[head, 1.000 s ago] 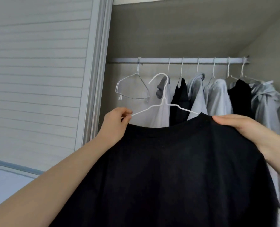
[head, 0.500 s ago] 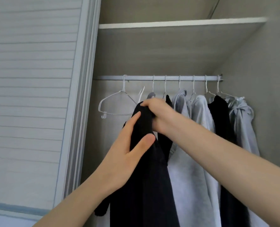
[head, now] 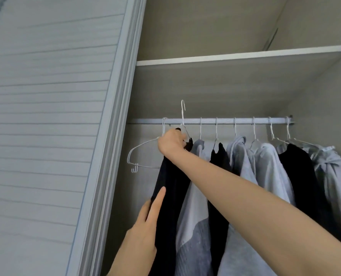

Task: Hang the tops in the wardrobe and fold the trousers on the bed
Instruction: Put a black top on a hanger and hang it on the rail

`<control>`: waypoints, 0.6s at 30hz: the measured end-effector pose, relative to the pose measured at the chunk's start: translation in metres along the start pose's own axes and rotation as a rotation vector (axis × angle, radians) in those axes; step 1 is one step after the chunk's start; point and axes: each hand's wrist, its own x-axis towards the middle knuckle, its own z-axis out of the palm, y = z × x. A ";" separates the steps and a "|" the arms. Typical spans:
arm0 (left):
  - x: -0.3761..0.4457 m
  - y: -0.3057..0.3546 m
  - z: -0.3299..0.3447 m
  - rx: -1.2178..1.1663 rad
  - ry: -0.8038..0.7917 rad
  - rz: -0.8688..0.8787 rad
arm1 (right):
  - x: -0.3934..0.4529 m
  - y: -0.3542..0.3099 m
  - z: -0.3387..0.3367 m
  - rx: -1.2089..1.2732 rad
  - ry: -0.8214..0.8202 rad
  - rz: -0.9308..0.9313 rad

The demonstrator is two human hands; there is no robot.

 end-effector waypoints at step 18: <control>0.049 -0.055 0.080 0.081 -0.143 -0.070 | 0.088 0.077 0.080 -0.358 0.041 0.109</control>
